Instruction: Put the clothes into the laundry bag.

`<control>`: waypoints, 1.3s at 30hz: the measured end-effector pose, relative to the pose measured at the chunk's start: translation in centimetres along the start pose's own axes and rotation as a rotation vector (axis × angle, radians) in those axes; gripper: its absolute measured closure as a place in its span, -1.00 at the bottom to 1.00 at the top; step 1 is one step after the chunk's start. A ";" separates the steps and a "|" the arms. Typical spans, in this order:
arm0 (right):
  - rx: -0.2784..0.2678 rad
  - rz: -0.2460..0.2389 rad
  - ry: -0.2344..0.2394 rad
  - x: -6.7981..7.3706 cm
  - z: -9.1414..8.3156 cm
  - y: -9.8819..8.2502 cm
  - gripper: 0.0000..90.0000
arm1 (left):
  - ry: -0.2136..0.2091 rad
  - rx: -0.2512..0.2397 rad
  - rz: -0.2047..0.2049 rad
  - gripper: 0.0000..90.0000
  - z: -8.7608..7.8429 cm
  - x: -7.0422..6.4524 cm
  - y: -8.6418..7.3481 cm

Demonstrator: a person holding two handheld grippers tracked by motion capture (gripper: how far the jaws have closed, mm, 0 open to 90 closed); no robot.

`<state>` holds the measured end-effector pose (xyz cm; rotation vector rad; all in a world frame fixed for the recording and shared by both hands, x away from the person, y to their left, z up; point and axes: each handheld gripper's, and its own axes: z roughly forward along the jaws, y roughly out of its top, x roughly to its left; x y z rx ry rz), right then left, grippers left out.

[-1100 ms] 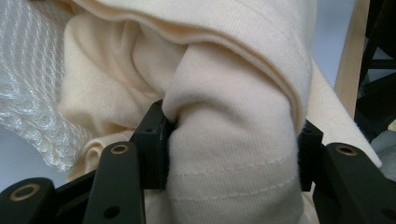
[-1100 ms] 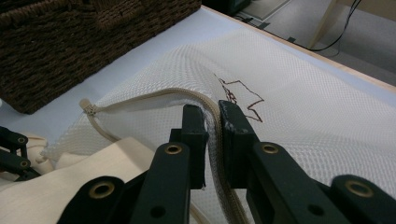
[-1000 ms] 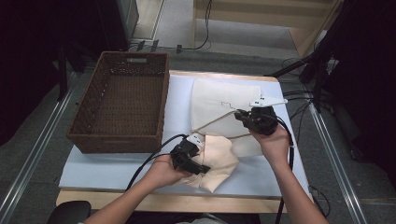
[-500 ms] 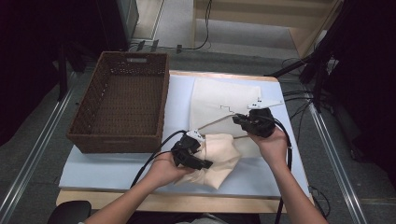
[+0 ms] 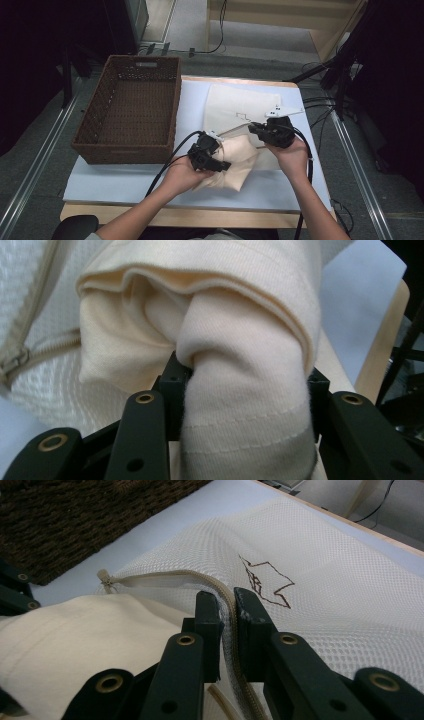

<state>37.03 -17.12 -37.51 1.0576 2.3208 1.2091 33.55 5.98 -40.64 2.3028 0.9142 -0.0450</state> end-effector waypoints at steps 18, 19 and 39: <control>-0.020 0.005 0.028 0.4 -0.7 0.2 0.88 | 0.059 0.014 -0.104 0.21 2.2 1.2 4.2; -0.021 0.005 0.032 0.4 -0.8 0.2 0.88 | 0.066 0.013 -0.101 0.21 2.3 1.2 4.4; 0.001 0.014 0.055 0.3 -0.4 -0.2 0.90 | 0.075 0.003 -0.102 -0.10 3.7 2.1 5.3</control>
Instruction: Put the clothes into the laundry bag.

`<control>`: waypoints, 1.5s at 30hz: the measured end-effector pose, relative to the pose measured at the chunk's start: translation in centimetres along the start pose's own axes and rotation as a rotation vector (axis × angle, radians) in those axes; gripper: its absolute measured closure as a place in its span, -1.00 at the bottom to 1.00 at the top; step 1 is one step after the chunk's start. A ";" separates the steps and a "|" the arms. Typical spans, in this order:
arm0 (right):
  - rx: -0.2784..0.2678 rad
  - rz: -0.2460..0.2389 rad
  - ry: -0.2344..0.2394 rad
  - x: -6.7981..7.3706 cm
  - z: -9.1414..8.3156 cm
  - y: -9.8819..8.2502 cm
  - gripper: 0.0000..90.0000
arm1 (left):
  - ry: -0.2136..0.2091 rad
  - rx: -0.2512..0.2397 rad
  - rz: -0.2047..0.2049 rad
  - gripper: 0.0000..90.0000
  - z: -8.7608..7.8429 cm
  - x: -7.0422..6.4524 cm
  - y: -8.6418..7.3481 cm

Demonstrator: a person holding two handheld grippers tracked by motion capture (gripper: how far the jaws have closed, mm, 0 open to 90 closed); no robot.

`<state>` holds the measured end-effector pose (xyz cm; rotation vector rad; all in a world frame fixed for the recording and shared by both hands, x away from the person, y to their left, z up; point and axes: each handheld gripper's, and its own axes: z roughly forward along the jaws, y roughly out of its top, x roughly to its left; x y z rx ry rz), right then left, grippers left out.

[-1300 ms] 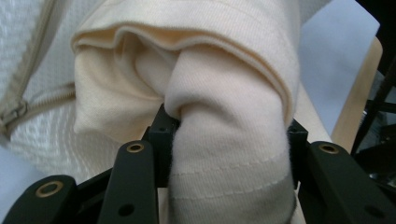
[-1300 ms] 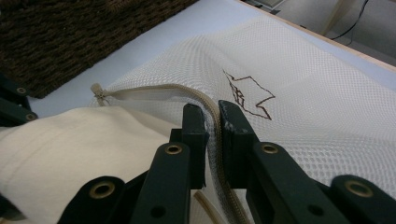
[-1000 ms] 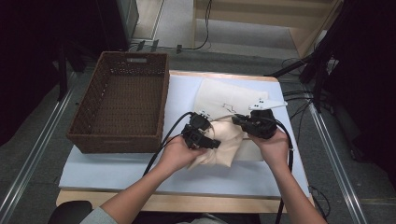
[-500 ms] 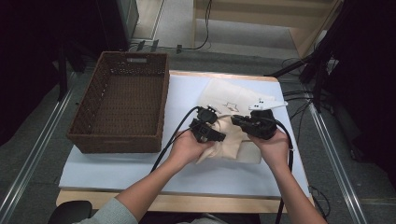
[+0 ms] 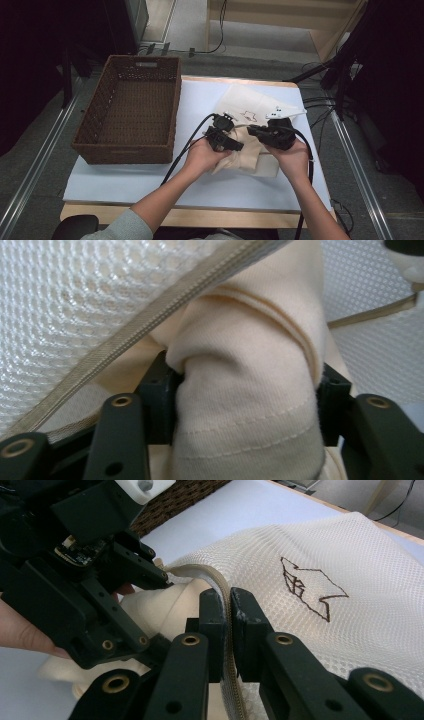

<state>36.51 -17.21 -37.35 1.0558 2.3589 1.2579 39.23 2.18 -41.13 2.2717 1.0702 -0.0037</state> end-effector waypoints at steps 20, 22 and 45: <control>0.006 -0.001 0.000 -0.2 0.2 -0.2 0.90 | -0.062 -0.042 0.031 -0.69 -3.6 0.3 -1.9; 0.008 0.001 -0.001 -0.2 0.2 -0.2 0.90 | -0.057 -0.042 0.034 -0.69 -3.8 0.4 -2.1; 0.016 -0.006 0.000 -0.1 0.3 -0.4 0.89 | -0.008 -0.032 0.014 -0.63 -2.6 0.5 -6.4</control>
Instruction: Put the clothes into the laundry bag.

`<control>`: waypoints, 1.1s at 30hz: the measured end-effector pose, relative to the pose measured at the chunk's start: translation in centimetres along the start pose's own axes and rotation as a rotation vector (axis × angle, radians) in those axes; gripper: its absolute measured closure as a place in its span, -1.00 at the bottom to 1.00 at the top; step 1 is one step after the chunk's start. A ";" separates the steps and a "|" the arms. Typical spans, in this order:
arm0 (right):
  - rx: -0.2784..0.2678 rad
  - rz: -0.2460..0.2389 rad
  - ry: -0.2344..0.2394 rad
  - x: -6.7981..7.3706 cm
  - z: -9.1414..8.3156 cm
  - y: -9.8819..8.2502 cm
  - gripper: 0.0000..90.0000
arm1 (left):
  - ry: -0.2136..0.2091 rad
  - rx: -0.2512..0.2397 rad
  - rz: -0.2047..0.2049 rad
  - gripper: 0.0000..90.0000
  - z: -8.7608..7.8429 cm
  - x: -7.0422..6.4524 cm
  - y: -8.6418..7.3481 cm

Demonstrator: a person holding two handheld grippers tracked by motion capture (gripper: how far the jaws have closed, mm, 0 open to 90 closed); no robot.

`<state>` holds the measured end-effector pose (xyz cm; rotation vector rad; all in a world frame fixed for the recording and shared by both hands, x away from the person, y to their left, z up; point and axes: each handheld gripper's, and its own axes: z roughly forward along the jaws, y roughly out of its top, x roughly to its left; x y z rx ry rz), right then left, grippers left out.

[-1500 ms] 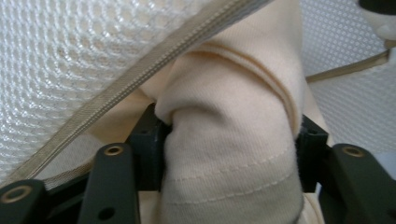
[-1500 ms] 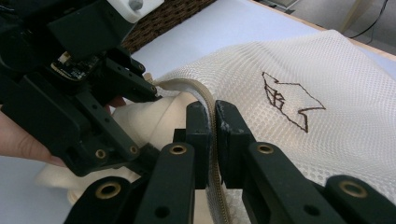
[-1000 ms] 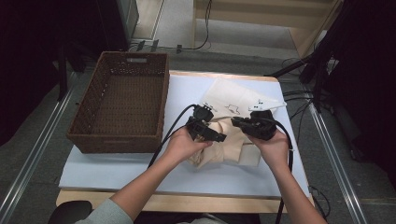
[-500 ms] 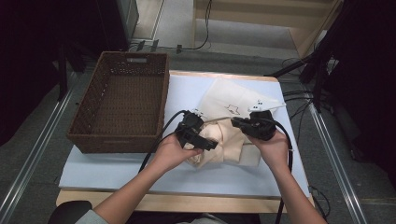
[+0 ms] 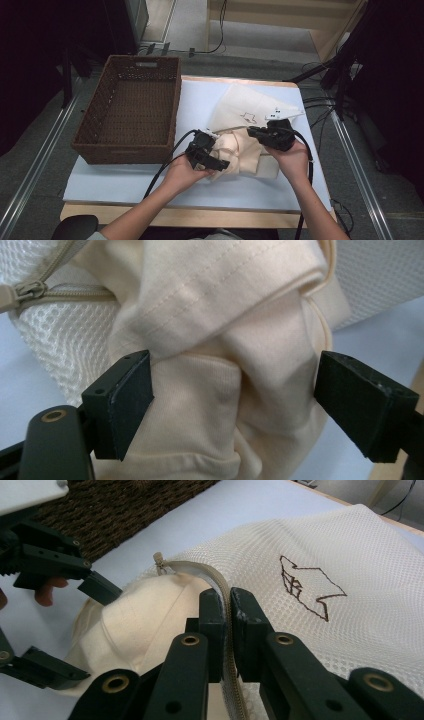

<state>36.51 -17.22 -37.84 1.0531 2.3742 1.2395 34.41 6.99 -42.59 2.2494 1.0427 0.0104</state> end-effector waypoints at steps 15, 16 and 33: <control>0.003 -0.002 0.004 0.2 0.2 0.0 0.90 | 0.018 -0.056 0.008 0.30 1.5 -0.4 1.1; 0.003 -0.002 0.004 0.2 0.2 0.0 0.90 | 0.022 -0.056 0.014 0.38 1.5 -0.5 1.2; -0.012 -0.010 0.012 0.5 -0.2 0.2 0.90 | 0.054 -0.093 0.013 0.65 0.8 -1.1 5.3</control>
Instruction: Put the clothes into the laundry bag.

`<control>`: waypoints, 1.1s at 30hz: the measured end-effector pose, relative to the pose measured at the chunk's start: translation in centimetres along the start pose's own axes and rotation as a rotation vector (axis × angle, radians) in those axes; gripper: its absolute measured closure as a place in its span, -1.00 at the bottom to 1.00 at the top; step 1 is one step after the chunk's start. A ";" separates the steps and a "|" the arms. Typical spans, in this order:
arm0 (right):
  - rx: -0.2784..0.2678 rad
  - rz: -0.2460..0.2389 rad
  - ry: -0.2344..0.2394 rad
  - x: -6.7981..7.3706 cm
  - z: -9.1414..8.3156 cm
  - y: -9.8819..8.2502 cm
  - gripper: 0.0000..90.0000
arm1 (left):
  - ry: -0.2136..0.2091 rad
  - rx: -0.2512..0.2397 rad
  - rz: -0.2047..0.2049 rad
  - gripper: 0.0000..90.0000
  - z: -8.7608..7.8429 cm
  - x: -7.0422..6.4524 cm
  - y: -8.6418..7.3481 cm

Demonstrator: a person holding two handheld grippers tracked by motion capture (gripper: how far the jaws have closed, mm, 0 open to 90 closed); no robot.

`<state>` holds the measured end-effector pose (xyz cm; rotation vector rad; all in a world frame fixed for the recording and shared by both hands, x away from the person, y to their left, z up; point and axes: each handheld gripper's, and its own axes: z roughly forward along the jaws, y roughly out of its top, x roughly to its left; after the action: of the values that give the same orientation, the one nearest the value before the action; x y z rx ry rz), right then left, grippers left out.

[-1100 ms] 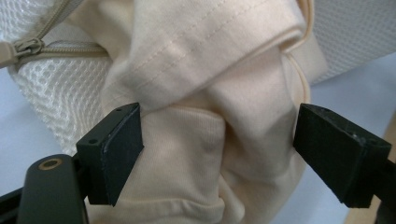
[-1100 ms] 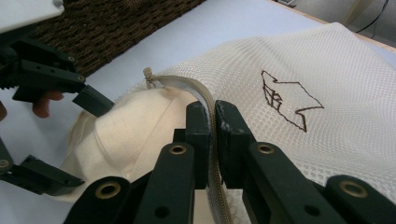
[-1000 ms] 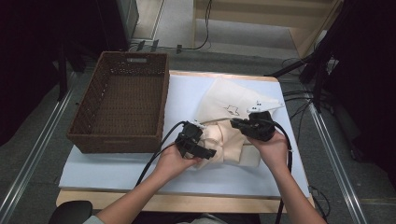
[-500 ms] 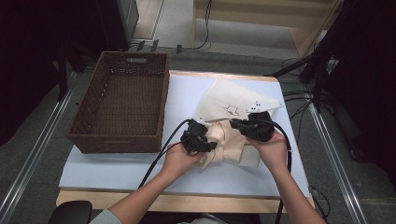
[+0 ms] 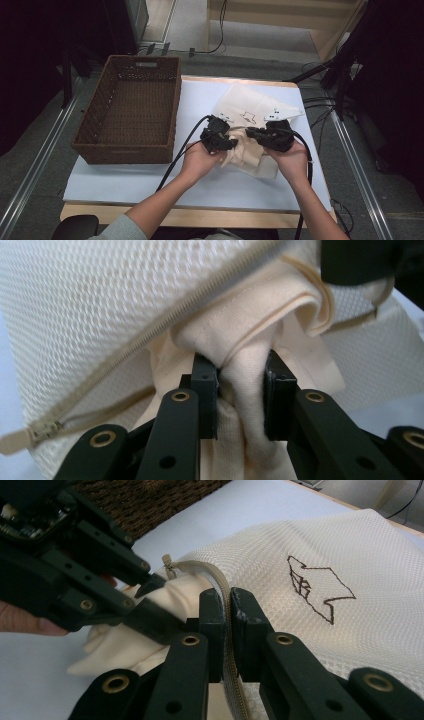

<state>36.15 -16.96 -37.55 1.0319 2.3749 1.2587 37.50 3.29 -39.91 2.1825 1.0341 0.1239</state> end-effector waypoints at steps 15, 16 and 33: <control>-0.011 0.004 0.011 -0.1 -0.3 0.1 0.90 | 0.059 -0.041 -0.038 0.64 1.8 0.8 1.3; -0.011 0.004 0.011 -0.1 -0.3 0.1 0.90 | 0.059 -0.041 -0.038 0.64 1.8 0.8 1.3; 0.006 0.009 0.022 0.0 0.0 -0.2 0.90 | 0.034 -0.042 -0.034 0.33 2.2 1.4 0.7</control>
<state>36.09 -16.99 -37.70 1.0367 2.3942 1.2734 39.69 2.76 -41.39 2.1311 1.0770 0.1657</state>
